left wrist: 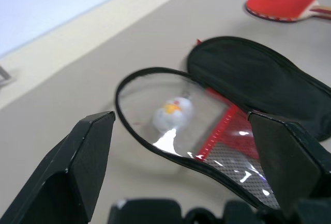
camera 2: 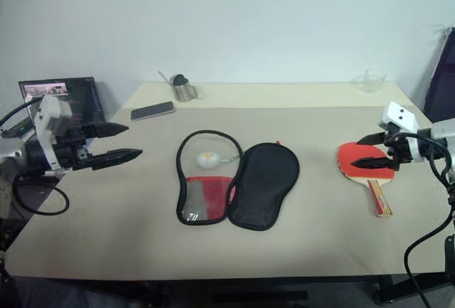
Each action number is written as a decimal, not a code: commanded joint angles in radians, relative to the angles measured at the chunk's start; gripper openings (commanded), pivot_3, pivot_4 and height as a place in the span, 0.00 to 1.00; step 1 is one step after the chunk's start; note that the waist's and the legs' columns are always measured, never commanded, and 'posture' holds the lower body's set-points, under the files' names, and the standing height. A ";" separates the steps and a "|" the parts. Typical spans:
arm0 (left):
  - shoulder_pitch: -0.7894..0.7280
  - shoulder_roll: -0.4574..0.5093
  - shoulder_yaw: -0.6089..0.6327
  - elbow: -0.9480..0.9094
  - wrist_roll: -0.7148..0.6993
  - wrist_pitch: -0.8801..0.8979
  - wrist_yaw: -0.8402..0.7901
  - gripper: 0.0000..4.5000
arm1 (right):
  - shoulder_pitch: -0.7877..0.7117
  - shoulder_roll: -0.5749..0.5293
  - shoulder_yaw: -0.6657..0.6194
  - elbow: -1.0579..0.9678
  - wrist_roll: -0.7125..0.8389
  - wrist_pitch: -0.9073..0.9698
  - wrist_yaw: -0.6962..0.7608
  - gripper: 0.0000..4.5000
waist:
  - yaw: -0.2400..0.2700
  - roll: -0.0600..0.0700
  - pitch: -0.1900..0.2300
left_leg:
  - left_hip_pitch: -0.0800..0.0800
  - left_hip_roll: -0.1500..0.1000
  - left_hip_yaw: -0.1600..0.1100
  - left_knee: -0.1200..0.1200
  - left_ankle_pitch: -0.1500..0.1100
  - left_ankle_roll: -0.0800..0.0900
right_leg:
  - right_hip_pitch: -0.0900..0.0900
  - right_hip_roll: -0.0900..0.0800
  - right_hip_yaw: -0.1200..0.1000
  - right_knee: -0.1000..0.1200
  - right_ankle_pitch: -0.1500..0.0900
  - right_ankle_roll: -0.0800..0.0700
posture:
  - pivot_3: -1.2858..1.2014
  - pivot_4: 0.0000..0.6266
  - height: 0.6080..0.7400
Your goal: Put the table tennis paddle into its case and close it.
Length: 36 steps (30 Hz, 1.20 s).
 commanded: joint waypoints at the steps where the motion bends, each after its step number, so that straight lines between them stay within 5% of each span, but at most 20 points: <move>1: -0.023 0.032 0.024 -0.016 -0.001 -0.005 -0.006 1.00 | -0.010 0.009 -0.034 -0.077 0.036 0.010 -0.027 0.84 | 0.003 0.000 0.000 | 0.000 0.000 0.000 0.000 0.000 0.000 | 0.000 0.000 0.000 0.000 0.000 0.000 | 0.52 0.24 1.00; 11: -0.157 -0.099 -0.086 0.086 0.087 -0.024 0.096 1.00 | 0.023 -0.012 -0.057 -0.145 0.066 0.052 -0.072 0.84 | 0.013 0.000 0.000 | 0.000 -0.001 -0.001 0.001 0.000 0.000 | 0.001 0.000 -0.001 0.000 0.000 0.000 | 0.52 0.24 1.00; 19: -0.197 -0.274 -0.132 0.324 0.123 0.091 0.211 1.00 | 0.205 -0.096 -0.152 -0.316 0.129 0.167 -0.120 0.84 | 0.011 -0.002 0.001 | -0.002 -0.001 0.000 0.002 0.000 0.001 | 0.000 0.000 -0.001 0.000 0.000 0.000 | 0.52 0.24 1.00; 36: -0.155 -0.489 -0.162 0.281 0.116 0.306 0.381 1.00 | 0.273 -0.161 -0.171 -0.385 0.168 0.219 -0.156 0.84 | 0.015 -0.004 0.001 | 0.000 -0.001 0.000 0.002 0.000 0.001 | 0.002 -0.001 -0.001 0.000 0.000 0.001 | 0.52 0.24 1.00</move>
